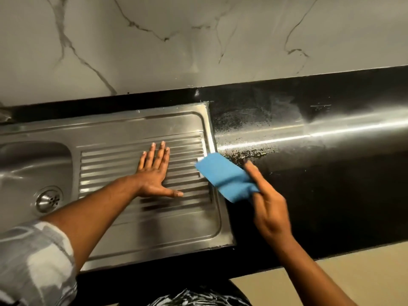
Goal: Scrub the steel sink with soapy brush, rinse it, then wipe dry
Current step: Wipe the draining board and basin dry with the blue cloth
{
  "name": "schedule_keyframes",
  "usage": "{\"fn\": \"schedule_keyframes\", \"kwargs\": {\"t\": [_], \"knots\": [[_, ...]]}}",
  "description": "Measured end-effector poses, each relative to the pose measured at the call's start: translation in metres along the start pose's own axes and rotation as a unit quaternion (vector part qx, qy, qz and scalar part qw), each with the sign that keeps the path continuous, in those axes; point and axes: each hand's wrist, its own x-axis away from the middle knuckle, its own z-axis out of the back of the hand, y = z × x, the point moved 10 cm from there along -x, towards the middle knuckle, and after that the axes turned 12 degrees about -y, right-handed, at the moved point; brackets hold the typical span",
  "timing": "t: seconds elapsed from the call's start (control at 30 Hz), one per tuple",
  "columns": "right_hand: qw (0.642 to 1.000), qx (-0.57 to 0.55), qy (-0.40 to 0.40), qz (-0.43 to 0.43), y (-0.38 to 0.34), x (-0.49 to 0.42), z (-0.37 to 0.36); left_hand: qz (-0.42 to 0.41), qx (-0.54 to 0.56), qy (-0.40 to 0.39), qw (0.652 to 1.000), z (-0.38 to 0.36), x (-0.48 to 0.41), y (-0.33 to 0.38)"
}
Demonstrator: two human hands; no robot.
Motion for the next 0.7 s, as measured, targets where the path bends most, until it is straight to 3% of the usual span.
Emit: {"fn": "schedule_keyframes", "kwargs": {"t": [0.13,0.27,0.4,0.53,0.7], "knots": [[0.994,-0.035,0.071,-0.070,0.025,0.089,0.041,-0.001,0.004,-0.005,1.000,0.001,0.000,0.002],[0.991,-0.031,0.081,-0.100,0.054,0.121,0.037,-0.001,0.008,-0.002,1.000,0.000,-0.002,0.002],[0.993,-0.006,0.096,-0.067,0.048,0.114,0.024,0.000,0.006,0.002,1.000,0.000,-0.003,0.000],[0.988,0.132,0.071,-0.046,0.047,0.085,-0.003,-0.004,0.009,-0.004,1.000,-0.001,-0.004,0.002],[0.965,0.137,0.185,-0.127,0.060,0.042,0.056,-0.005,0.006,-0.004,1.000,-0.001,-0.003,0.000]]}}
